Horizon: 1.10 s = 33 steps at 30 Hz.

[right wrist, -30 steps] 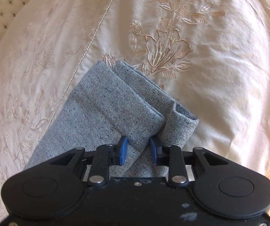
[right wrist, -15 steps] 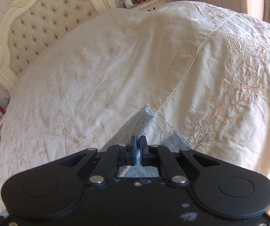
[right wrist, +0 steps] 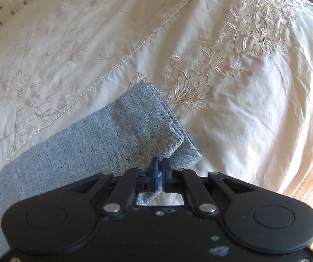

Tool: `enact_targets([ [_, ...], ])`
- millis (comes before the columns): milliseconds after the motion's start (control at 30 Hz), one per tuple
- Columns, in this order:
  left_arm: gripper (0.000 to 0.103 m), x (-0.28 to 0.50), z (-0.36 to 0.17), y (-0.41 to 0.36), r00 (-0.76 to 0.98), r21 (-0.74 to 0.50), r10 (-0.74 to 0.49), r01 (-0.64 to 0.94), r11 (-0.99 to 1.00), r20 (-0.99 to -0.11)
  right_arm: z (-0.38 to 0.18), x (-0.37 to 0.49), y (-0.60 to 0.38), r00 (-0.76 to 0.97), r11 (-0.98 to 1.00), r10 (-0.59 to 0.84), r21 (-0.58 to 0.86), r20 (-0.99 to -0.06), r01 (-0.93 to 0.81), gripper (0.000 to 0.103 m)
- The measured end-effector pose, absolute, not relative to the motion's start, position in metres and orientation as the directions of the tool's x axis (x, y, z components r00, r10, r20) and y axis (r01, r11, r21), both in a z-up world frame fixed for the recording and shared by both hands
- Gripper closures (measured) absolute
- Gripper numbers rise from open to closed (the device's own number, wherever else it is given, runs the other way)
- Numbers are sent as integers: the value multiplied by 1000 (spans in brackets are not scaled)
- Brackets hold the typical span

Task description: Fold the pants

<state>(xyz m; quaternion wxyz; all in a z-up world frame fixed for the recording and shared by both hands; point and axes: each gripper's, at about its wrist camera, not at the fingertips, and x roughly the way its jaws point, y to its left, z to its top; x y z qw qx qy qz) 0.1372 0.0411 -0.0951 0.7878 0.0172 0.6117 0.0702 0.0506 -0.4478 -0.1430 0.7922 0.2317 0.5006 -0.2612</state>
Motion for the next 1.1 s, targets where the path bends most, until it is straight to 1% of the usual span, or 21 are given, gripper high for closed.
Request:
enact_targets([
  [67,98,134,-85,39,272,92,116,-99,991,-955,-132,46,-447,389,752,-187,123,-902,647,99],
  [133,98,130,-84,37,277,96,119,-96,991,-953,-133,42,-447,380,747,-193,116,-905,655,99],
  [267,98,124,-110,35,214,147,159,-72,986,-964,-160,38,-449,284,727,-190,60,-940,684,99],
  [333,98,124,-118,33,204,169,178,-62,984,-963,-167,37,-448,264,733,-194,39,-945,679,99],
  [467,97,125,-113,35,211,161,173,-72,984,-962,-164,37,-442,271,767,-209,15,-940,642,99],
  [567,92,126,-125,36,175,178,185,-58,982,-967,-175,36,-445,240,766,-201,0,-950,643,99],
  [667,90,128,-132,36,157,190,198,-68,979,-967,-187,41,-448,174,765,-216,-56,-961,642,100],
  [700,86,127,-130,35,158,198,207,-69,978,-966,-187,40,-450,173,765,-214,-55,-961,642,99],
  [733,84,126,-127,33,161,208,216,-66,976,-963,-187,38,-450,176,762,-210,-48,-962,646,95],
  [767,84,123,-124,31,164,211,219,-61,976,-962,-185,36,-451,179,759,-207,-42,-962,649,93],
  [800,82,120,-121,31,165,212,219,-56,976,-962,-181,34,-452,184,755,-207,-37,-961,655,93],
  [867,82,112,-116,33,151,204,211,-59,977,-966,-175,31,-453,193,749,-209,-30,-959,662,93],
  [967,82,98,-107,42,147,174,187,-97,980,-971,-162,29,-450,224,747,-226,-21,-948,665,92],
  [1100,82,87,-94,67,176,175,204,-167,970,-963,-138,34,-428,290,778,-243,-8,-926,628,91],
])
